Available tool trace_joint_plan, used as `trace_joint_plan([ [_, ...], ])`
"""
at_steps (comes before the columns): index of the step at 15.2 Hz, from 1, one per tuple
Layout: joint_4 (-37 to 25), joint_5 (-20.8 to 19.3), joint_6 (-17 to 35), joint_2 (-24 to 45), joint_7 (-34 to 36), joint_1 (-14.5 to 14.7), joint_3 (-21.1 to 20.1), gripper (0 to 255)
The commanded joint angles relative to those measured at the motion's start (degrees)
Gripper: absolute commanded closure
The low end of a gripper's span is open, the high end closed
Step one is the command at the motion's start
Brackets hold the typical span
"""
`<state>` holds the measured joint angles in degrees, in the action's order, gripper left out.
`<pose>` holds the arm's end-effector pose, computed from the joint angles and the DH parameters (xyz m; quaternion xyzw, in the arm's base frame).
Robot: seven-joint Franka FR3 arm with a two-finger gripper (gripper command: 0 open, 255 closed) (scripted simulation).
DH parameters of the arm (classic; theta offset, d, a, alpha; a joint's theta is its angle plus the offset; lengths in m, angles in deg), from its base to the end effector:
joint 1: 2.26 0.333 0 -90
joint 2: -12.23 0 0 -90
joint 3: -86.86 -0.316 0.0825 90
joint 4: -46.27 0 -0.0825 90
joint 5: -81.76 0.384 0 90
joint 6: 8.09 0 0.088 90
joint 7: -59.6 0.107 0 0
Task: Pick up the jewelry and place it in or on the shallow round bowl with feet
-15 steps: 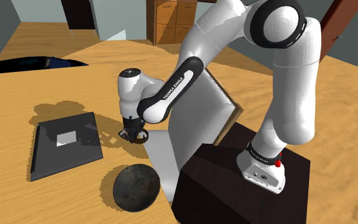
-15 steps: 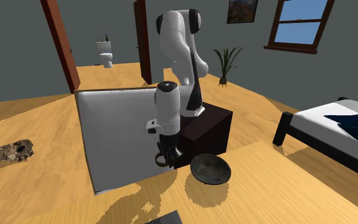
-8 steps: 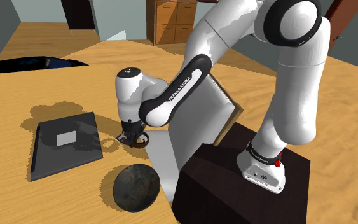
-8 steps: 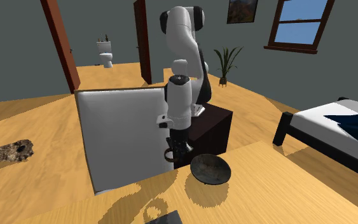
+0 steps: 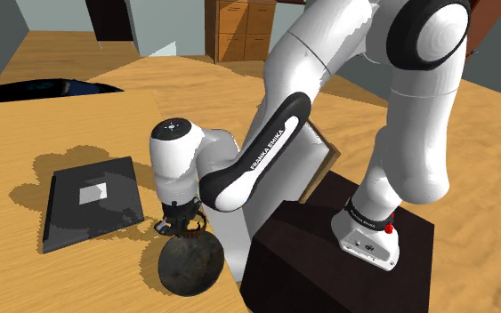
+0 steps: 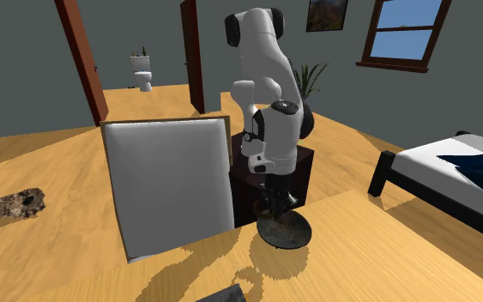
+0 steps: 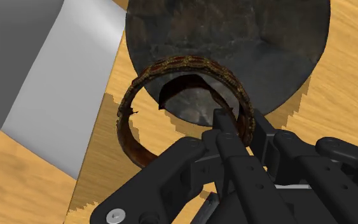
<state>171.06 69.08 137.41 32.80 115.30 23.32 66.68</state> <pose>0.3921 0.4065 0.2364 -0.9998 0.0076 -0.0132 0.0109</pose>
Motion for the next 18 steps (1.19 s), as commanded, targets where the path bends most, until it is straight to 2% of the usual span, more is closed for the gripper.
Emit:
trace_joint_plan([
  [1, -0.1, -0.52, -0.01, 0.21, 3.09, 2.16, -0.44, 255],
  [4, -0.98, -1.28, -0.48, 0.84, 7.22, 5.29, -0.98, 255],
  [18, -2.16, -6.66, 6.95, 9.75, 11.04, 8.39, 3.16, 255],
])
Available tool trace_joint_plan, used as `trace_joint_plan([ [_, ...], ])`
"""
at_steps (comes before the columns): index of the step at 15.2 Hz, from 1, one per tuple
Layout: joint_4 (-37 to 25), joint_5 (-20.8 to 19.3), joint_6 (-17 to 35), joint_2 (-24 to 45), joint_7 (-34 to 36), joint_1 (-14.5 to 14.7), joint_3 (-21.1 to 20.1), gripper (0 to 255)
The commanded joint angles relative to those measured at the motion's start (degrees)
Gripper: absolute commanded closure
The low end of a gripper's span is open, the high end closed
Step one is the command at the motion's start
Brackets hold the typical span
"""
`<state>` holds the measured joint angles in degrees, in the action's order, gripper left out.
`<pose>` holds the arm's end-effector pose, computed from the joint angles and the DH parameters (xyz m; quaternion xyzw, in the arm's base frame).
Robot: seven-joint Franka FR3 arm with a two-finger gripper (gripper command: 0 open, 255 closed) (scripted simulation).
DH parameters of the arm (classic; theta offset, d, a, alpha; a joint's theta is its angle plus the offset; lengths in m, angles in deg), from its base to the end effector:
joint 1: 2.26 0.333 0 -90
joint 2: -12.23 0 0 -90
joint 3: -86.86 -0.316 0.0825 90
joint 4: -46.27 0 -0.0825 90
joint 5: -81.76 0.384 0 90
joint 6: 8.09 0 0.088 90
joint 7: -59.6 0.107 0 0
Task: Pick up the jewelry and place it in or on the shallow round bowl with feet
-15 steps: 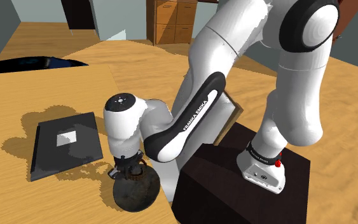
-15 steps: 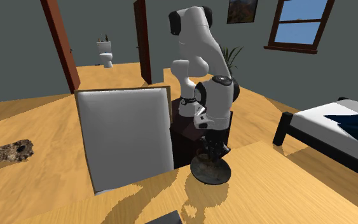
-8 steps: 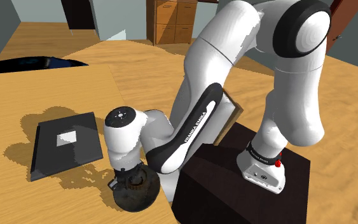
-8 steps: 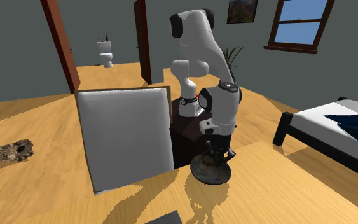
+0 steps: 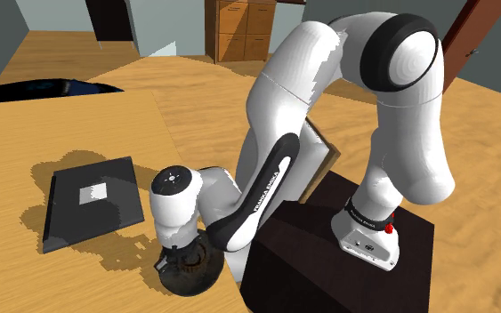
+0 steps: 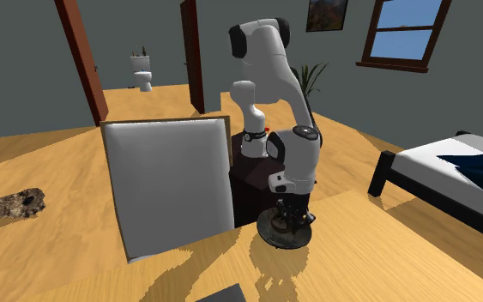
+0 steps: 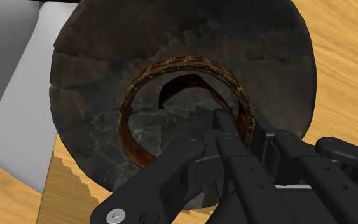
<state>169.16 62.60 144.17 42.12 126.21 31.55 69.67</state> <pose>0.3478 0.4491 0.1678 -0.9998 0.0086 -0.0129 0.0107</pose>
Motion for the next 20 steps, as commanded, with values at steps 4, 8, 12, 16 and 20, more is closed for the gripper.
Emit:
trace_joint_plan([
  [4, -0.27, -0.18, 0.18, 0.42, 0.12, 0.16, 0.17, 255],
  [8, -0.27, -0.18, 0.18, 0.42, 0.12, 0.16, 0.17, 0],
  [12, -0.27, -0.18, 0.18, 0.42, 0.12, 0.16, 0.17, 0],
  [16, 0.96, 2.7, -3.77, -4.86, -1.9, -1.82, -2.41, 0],
  [20, 1.17, 3.54, -4.86, -6.21, -2.48, -2.27, -3.02, 0],
])
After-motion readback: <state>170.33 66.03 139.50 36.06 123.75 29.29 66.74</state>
